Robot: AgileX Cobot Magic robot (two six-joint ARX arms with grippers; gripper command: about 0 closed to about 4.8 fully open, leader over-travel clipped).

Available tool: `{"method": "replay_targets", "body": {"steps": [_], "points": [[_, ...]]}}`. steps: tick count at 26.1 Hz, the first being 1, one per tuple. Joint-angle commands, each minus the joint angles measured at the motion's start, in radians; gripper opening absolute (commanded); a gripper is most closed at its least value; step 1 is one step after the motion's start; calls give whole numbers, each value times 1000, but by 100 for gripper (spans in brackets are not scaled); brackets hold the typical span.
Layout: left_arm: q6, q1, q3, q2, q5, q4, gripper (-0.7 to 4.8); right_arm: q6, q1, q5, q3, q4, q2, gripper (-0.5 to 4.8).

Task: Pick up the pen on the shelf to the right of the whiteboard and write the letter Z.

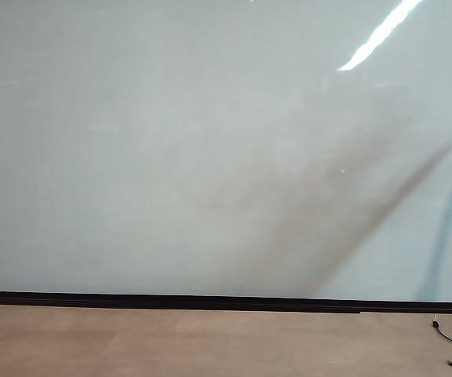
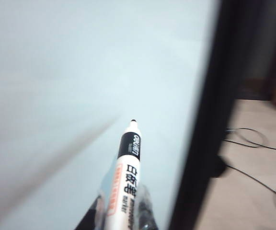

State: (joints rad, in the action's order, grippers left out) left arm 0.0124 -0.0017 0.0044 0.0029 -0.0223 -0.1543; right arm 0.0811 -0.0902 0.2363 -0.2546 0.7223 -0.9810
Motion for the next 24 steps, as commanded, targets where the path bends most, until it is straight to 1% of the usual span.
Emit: {"method": "replay_targets", "body": {"steps": [1, 2, 5, 7, 9, 12, 14, 19, 21, 24], "points": [[-5, 0, 2, 0, 0, 5, -4, 5, -169, 23, -8, -34, 39, -4], [-5, 0, 2, 0, 0, 5, -4, 5, -256, 17, -23, -37, 34, -4], [-5, 0, 2, 0, 0, 5, -4, 6, -348, -5, -60, -37, 0, -4], [-5, 0, 2, 0, 0, 5, -4, 6, -380, -47, -97, -37, -45, -4], [-5, 0, 2, 0, -1, 5, -5, 5, -386, -105, -138, -37, -95, -4], [-5, 0, 2, 0, 0, 5, -5, -3, -385, -246, -243, 5, -217, -4], [-5, 0, 2, 0, 0, 5, -4, -3, -388, -304, -298, 19, -268, -4], [-5, 0, 2, 0, 0, 5, -5, -3, -437, -314, -410, 18, -356, -5], [-5, 0, 2, 0, 0, 5, -4, -3, -467, -330, -486, 19, -410, -5], [-5, 0, 2, 0, 0, 5, -5, -2, -491, -341, -540, 15, -443, -5]]}}
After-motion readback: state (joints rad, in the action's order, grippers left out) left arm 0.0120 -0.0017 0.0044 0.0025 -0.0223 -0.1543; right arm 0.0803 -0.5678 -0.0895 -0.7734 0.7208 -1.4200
